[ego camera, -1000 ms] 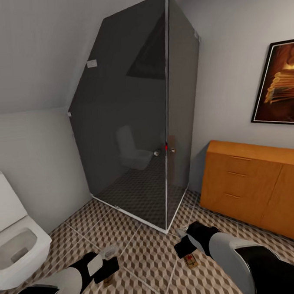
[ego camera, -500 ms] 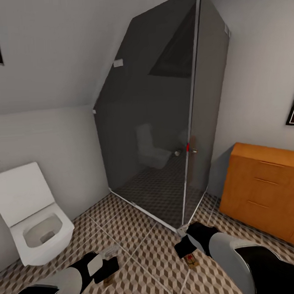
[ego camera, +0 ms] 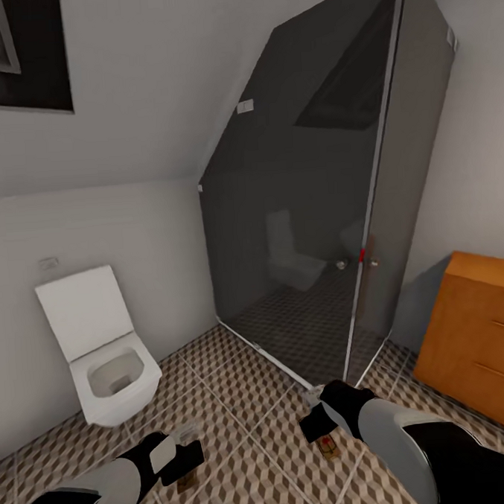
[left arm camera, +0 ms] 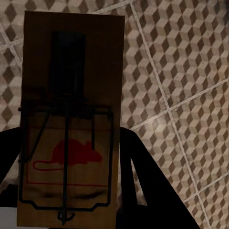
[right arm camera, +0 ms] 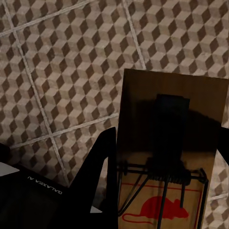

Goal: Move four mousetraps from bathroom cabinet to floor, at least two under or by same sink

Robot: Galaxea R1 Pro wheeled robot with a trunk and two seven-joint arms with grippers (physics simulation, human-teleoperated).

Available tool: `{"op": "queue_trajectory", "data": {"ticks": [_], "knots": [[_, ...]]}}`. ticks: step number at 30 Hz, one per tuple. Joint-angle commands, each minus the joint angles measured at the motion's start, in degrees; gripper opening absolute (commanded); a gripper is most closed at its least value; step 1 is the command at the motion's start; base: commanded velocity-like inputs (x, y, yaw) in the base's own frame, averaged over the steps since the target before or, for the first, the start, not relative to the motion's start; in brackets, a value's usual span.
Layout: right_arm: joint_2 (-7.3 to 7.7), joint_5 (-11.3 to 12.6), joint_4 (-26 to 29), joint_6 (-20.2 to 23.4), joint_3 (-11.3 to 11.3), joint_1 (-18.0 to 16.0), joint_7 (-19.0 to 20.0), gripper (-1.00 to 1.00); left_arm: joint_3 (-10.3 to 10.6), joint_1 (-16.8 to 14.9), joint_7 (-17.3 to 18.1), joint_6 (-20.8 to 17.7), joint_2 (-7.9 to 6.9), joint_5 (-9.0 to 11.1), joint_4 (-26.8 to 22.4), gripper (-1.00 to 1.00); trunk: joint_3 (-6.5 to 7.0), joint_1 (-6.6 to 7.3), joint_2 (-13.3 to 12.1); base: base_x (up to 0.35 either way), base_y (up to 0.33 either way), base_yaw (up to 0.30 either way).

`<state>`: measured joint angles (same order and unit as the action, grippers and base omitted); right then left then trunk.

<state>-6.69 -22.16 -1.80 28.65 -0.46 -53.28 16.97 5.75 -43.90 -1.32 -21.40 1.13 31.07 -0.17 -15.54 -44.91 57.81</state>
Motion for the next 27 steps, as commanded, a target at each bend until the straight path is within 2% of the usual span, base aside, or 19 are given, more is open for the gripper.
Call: {"op": "queue_trajectory", "data": {"ticks": [1, 27], "knots": [[0.01, -0.44, -0.05, 0.09, -0.07, -0.07, 0.31, -1.00, 0.49, -0.05, -0.09, -0.22, -0.02, 0.40, -0.02, -1.00, -0.08, -0.01, 0.06, 0.000, 0.000, 0.300], [0.01, -0.51, -0.05, 0.08, -0.07, -0.07, 0.35, -1.00, 0.49, -0.05, -0.11, -0.31, -0.28, 0.40, -0.09, -1.00, -0.08, -0.01, 0.06, 0.000, 0.000, 0.299]]}}
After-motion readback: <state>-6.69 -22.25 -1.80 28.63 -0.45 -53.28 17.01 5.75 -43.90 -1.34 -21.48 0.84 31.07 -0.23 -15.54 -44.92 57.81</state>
